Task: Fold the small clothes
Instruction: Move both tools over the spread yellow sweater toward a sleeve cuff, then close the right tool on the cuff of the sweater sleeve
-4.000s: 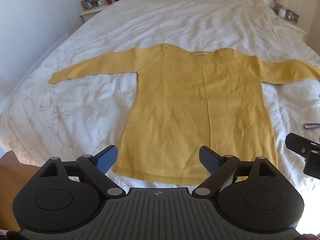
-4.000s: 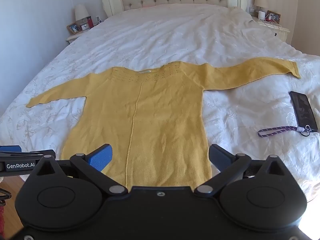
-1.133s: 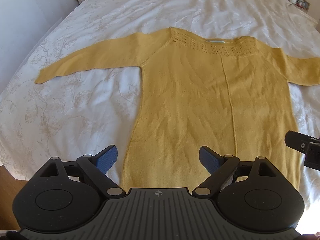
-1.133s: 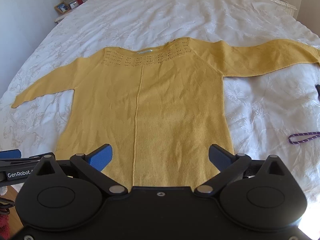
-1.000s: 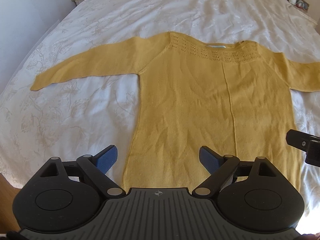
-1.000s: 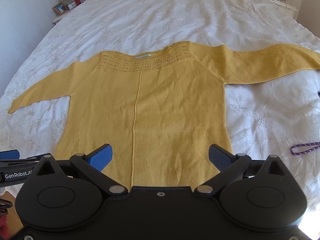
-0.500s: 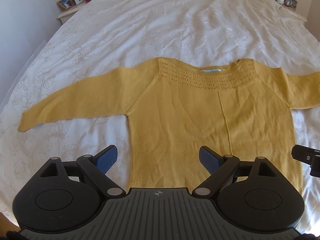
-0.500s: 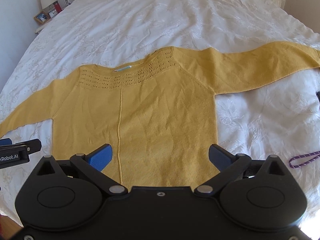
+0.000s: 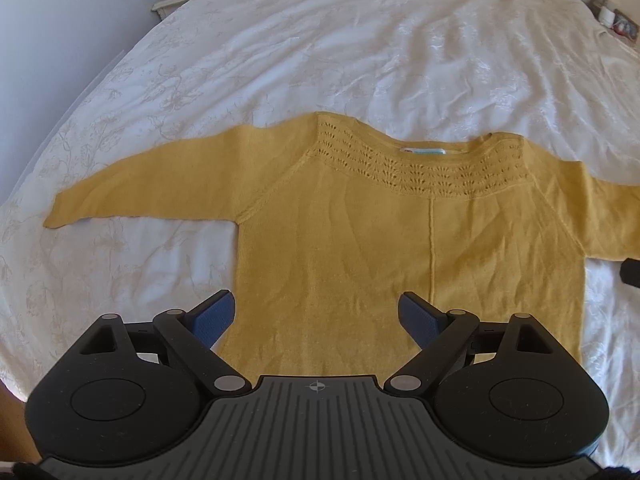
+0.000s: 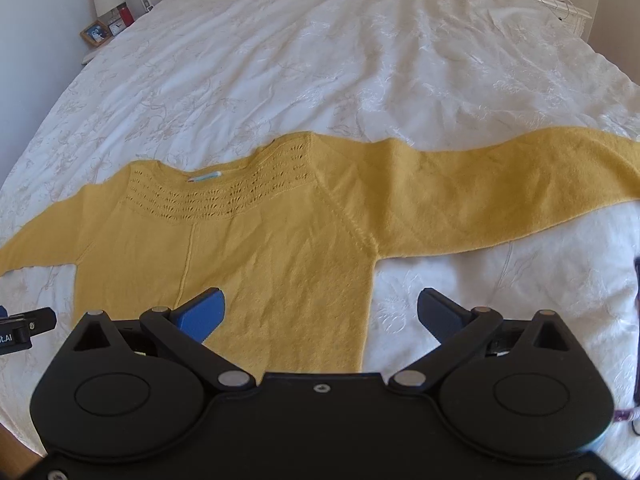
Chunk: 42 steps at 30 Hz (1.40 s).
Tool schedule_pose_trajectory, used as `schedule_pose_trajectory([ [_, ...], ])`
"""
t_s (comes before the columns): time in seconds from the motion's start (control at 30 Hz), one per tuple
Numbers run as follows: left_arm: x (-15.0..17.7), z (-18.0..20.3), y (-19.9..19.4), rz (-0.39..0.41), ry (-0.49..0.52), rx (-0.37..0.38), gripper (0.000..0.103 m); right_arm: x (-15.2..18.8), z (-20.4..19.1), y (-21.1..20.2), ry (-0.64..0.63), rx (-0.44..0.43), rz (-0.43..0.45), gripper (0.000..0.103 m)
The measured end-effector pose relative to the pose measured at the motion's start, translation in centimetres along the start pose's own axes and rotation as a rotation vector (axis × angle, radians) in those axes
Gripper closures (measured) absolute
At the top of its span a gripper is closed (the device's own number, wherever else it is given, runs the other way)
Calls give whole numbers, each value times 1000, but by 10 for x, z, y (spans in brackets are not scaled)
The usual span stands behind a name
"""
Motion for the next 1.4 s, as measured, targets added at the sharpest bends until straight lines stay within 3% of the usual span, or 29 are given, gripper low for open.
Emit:
schedule_pose_trajectory([
  [0.17, -6, 22, -4, 1, -23, -14, 13, -39, 56, -8, -4, 42, 39, 1],
  [0.43, -13, 47, -12, 10, -61, -16, 13, -94, 177, -26, 128, 99, 78, 1],
  [0.77, -14, 58, -14, -8, -96, -36, 13, -105, 312, -21, 232, 241, 31, 2],
  [0.9, -12, 63, -13, -19, -95, -44, 13, -97, 337, -10, 225, 214, 16, 9],
  [0.97, -12, 64, -13, -20, -91, -47, 13, -94, 345, 0, 234, 204, -10, 20],
  [1.33, -11, 71, -17, -14, -80, -68, 13, -87, 379, 26, 316, 106, -39, 20],
  [1.4, -11, 71, -16, -17, -78, -68, 13, -88, 381, 27, 317, 99, -41, 25],
])
Point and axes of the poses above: each gripper's, at about its wrist camera, not at the fingertips, and y roughly the way its jaws point, z to its right, x to its underside, the point moved 2 cm from there along y, roughly the way its jaws point, and after that the axes turned 10 degrees about -z, right-handed, at the moved point
